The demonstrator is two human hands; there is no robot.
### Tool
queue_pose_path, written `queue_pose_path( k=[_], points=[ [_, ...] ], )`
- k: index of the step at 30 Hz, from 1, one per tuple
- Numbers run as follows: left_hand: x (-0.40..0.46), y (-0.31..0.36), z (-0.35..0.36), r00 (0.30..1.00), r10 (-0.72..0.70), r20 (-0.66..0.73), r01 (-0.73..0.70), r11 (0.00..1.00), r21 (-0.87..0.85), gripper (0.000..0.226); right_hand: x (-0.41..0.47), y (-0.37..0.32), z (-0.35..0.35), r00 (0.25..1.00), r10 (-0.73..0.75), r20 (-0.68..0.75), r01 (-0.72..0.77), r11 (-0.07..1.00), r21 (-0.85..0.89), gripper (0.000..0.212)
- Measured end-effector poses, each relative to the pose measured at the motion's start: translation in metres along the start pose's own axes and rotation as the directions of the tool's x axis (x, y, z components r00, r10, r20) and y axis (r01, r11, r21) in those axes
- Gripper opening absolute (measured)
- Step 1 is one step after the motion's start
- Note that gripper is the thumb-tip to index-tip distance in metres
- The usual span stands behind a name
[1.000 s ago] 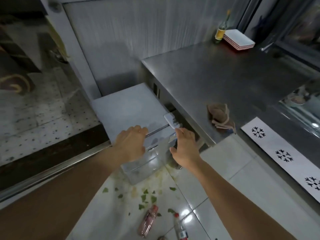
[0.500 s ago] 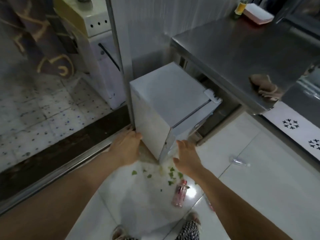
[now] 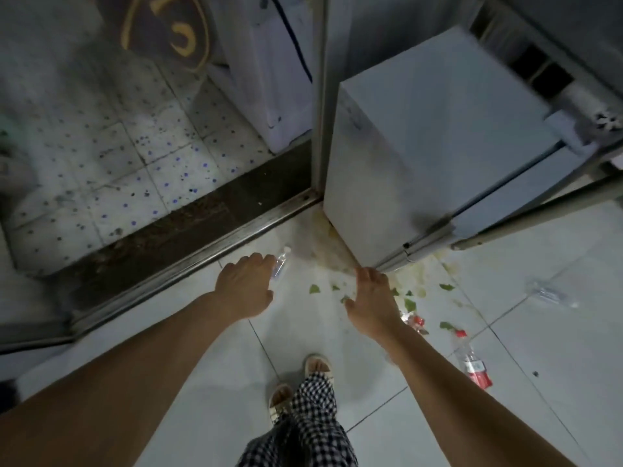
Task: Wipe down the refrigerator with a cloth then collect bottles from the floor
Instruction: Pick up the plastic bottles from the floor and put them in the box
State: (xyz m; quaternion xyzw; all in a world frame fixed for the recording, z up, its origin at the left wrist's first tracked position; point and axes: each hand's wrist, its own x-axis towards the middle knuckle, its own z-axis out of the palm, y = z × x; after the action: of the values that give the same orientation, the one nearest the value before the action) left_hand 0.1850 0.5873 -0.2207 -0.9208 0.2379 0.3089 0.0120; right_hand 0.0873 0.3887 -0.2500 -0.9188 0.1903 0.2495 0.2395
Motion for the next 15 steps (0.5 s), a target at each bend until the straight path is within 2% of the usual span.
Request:
queue_pose_path(
  k=[8,11,15],
  points=[
    [0.114,-0.041,0.1,0.99,-0.062,0.126,0.067,0.997,-0.032,0.054,0.111,0.013,0.095,0.998,0.05,0.039,-0.05,0.999,0.018,0.062],
    [0.143,-0.05,0.126,0.991,-0.065,0.118,0.066,0.998,0.0,0.055,0.137,0.017,0.121,0.995,0.072,0.068,-0.075,0.997,0.035,0.065],
    [0.214,-0.074,0.192,0.993,-0.054,0.101,0.046,0.996,0.08,0.058,0.193,0.032,0.195,0.992,0.108,0.066,-0.111,0.993,0.038,0.065]
  ],
)
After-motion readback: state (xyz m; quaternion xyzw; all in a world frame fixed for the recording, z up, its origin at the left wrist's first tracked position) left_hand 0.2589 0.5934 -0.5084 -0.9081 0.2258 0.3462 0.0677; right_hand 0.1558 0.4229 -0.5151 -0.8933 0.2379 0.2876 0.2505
